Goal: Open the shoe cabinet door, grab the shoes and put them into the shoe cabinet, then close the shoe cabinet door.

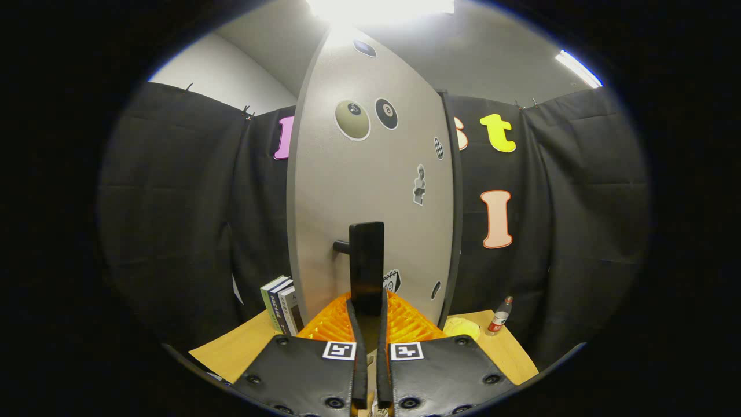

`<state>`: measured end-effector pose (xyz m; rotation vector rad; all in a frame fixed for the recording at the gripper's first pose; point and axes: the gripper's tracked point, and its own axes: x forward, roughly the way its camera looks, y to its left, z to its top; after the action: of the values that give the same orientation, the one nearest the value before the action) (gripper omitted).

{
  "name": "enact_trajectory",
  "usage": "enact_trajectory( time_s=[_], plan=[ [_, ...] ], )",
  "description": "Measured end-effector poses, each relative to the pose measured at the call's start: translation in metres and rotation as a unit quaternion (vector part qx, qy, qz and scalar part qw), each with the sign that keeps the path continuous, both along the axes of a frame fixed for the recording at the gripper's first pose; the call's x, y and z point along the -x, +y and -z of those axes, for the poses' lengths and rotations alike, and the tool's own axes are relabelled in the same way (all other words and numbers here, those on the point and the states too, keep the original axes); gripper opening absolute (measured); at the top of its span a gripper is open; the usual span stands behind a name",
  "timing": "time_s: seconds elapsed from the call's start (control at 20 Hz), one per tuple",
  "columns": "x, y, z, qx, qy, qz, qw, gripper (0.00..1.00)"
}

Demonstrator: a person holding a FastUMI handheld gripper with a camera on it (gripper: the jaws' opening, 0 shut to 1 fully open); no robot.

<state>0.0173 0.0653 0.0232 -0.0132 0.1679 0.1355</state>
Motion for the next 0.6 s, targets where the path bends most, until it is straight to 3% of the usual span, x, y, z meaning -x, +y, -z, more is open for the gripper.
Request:
enact_trajectory(
  time_s=[0.35,0.6],
  plan=[
    [0.011,-0.036,-0.002,0.013,0.002,0.042,0.999,0.07],
    [0.019,-0.065,-0.001,-0.014,0.020,0.072,0.997,0.07]
  ],
)
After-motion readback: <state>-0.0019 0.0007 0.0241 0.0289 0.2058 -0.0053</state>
